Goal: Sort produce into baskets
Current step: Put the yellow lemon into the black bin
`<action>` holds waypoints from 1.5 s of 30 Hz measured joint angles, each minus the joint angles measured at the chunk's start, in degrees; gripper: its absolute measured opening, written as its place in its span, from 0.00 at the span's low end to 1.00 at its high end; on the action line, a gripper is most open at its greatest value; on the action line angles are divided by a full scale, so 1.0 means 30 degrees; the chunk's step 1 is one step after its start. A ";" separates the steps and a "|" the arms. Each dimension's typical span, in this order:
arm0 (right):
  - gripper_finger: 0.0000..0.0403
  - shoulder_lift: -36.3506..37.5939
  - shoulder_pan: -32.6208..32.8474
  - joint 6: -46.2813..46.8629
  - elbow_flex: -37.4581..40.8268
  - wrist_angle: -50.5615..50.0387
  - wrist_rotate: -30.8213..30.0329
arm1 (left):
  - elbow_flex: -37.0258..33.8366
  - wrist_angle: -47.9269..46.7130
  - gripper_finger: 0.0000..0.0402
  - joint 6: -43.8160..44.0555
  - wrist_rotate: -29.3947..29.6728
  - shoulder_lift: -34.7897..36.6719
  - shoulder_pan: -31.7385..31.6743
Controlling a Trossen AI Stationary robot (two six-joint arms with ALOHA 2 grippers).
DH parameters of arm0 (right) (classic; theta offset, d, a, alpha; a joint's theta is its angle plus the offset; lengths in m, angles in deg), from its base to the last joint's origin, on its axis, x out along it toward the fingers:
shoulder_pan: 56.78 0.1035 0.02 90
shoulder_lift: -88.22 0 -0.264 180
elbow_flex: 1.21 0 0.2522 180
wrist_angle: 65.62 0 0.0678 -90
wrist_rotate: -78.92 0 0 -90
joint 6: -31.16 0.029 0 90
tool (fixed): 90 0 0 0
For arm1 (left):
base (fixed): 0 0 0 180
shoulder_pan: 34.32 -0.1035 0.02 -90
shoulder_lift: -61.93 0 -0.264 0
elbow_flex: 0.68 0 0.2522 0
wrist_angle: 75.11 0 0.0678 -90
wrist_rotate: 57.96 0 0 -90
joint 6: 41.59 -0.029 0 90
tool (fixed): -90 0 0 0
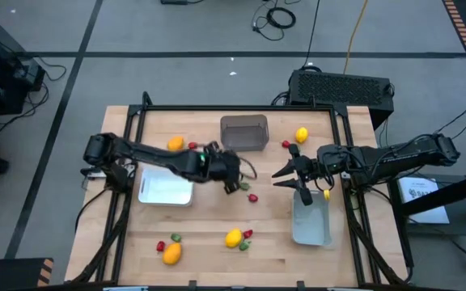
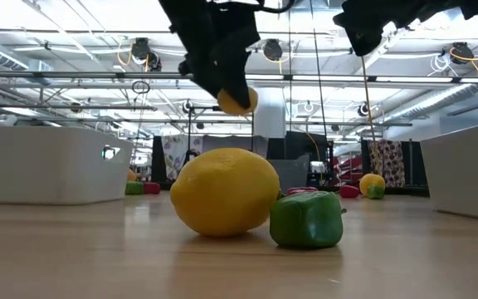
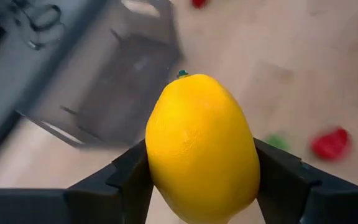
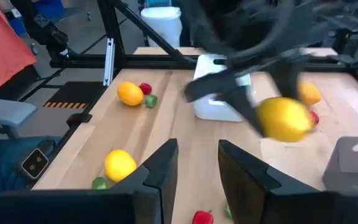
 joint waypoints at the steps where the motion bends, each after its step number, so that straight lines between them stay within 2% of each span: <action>1: 0.26 0.0000 -0.0015 -0.0078 0.0000 -0.0003 -0.0187 | 0.0000 0.0111 0.57 -0.0658 -0.0018 0.0082 -0.0547; 10: 0.26 0.0000 -0.0022 -0.1062 0.0000 -0.0453 -0.3699 | -0.0007 0.1980 0.57 -0.5120 -0.4204 -0.0870 -0.5614; 17: 0.26 0.0000 -0.0278 -0.1385 0.0000 -0.1488 -0.4015 | -0.0006 0.4311 0.57 -0.8262 -0.6117 -0.2328 -0.7116; 28: 0.26 0.0000 -0.0313 -0.1327 0.0000 -0.1639 -0.3949 | -0.0007 0.5100 0.58 -0.8639 -0.5665 -0.2889 -0.7645; 32: 0.26 0.0000 -0.0313 -0.1327 0.0000 -0.1632 -0.3949 | -0.0007 0.4985 0.64 -0.9643 -0.5371 -0.2889 -0.7557; 38: 0.26 0.0000 -0.0313 -0.1327 0.0000 -0.1513 -0.3942 | -0.0007 0.4978 0.75 -0.9323 -0.5209 -0.2866 -0.7363; 45: 0.26 0.0000 -0.0321 -0.1312 0.0000 -0.1528 -0.3927 | -0.0007 0.3706 0.77 -0.9307 -0.5090 -0.1670 -0.7366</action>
